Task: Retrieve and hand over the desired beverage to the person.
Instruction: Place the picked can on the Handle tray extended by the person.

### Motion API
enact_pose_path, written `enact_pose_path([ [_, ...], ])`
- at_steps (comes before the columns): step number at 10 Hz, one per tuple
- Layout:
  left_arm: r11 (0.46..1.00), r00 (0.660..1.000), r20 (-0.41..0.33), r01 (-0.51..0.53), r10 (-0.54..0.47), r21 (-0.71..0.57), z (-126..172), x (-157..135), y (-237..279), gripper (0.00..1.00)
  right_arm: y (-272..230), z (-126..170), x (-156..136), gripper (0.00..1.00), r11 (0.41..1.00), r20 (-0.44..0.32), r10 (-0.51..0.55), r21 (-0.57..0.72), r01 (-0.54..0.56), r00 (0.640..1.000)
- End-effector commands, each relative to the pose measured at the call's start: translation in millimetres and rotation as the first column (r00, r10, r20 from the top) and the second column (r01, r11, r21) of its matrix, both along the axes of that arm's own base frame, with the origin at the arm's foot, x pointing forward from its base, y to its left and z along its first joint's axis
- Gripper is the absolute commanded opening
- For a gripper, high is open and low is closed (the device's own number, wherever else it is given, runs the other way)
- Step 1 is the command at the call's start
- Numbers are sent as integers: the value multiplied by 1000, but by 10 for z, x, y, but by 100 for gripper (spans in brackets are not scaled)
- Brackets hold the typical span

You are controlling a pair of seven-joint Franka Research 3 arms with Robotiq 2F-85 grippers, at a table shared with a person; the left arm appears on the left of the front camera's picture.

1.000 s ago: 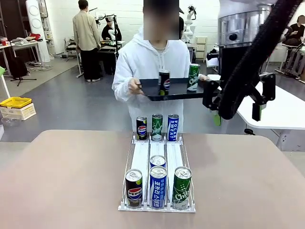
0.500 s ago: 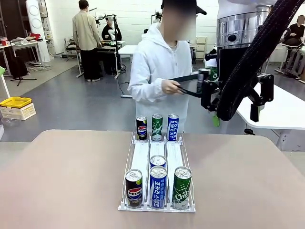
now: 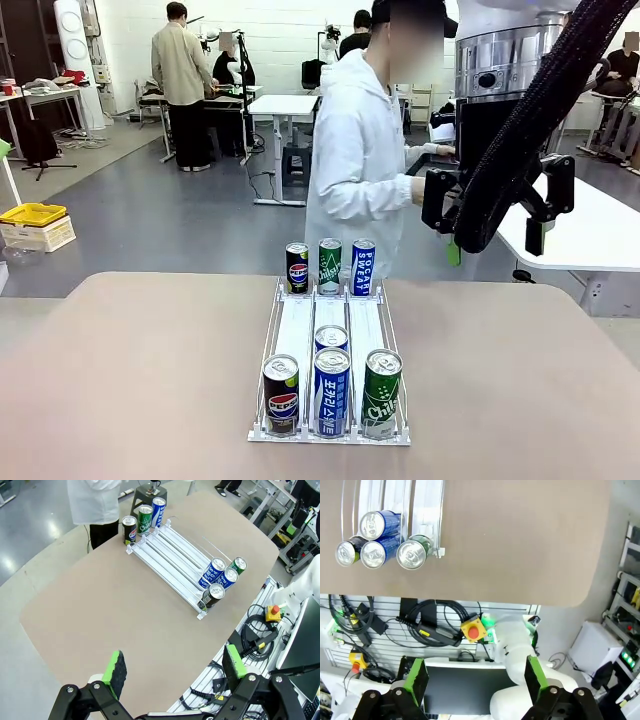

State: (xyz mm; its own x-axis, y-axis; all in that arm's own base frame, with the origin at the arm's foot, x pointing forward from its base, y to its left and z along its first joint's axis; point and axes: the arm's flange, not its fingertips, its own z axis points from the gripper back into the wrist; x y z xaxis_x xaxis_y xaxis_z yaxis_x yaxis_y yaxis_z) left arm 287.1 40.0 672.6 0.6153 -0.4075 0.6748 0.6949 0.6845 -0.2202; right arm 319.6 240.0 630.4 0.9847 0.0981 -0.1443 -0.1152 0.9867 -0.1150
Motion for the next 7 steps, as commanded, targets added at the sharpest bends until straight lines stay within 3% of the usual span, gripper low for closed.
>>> enact_pose_path([
  [1,1000,1000,3,6,-6,-6,3,-3,6,100,14,47,31,100,1000,0,-14,-20,14,1000],
  [7,1000,1000,3,6,-6,-6,3,-3,6,100,14,47,31,100,1000,0,-14,-20,14,1000],
])
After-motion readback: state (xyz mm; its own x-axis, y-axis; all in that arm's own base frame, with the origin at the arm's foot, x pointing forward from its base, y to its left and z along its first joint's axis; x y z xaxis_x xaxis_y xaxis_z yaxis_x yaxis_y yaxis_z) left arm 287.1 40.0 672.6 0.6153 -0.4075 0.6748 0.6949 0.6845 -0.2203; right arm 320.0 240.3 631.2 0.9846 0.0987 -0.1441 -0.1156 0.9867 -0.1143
